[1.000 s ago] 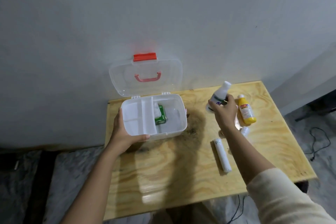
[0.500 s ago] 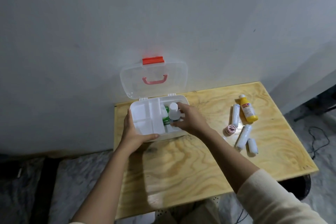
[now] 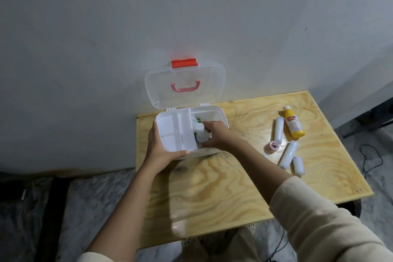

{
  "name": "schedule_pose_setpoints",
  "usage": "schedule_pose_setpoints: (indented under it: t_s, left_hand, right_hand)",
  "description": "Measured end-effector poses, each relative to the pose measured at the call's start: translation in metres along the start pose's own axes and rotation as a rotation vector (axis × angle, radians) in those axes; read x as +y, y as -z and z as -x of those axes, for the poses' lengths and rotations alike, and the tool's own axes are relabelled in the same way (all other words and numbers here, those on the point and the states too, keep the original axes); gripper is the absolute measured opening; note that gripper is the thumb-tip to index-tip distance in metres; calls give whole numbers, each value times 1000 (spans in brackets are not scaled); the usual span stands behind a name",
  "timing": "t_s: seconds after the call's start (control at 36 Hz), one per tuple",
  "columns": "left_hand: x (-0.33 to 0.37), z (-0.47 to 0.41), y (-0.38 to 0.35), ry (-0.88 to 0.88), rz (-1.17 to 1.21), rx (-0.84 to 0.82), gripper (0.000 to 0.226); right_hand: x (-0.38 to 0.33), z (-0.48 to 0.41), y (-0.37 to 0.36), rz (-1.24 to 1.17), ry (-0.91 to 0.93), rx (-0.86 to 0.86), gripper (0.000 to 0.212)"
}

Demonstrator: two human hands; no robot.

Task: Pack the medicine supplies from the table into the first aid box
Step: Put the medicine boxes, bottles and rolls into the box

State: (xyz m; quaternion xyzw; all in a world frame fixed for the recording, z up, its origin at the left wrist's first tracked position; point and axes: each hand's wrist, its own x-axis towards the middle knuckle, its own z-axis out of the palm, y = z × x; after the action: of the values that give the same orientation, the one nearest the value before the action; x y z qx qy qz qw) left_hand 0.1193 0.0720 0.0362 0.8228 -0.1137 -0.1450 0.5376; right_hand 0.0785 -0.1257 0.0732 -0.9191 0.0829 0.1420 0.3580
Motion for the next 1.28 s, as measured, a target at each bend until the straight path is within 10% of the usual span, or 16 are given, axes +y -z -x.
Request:
schedule_pose_setpoints:
  t_s: [0.92,1.08,1.28]
  left_hand:
    - [-5,-1,1,38,-24,-15,120]
    - [-2,3,0,20,-12,-16,117]
    - [-3,4,0,28,-17,-11,114]
  right_hand:
    - [32,46,23,-282,56,372,36]
    - [104,55,58,-382,-284,814,25]
    - [167,47,83,-250,-625,883,23]
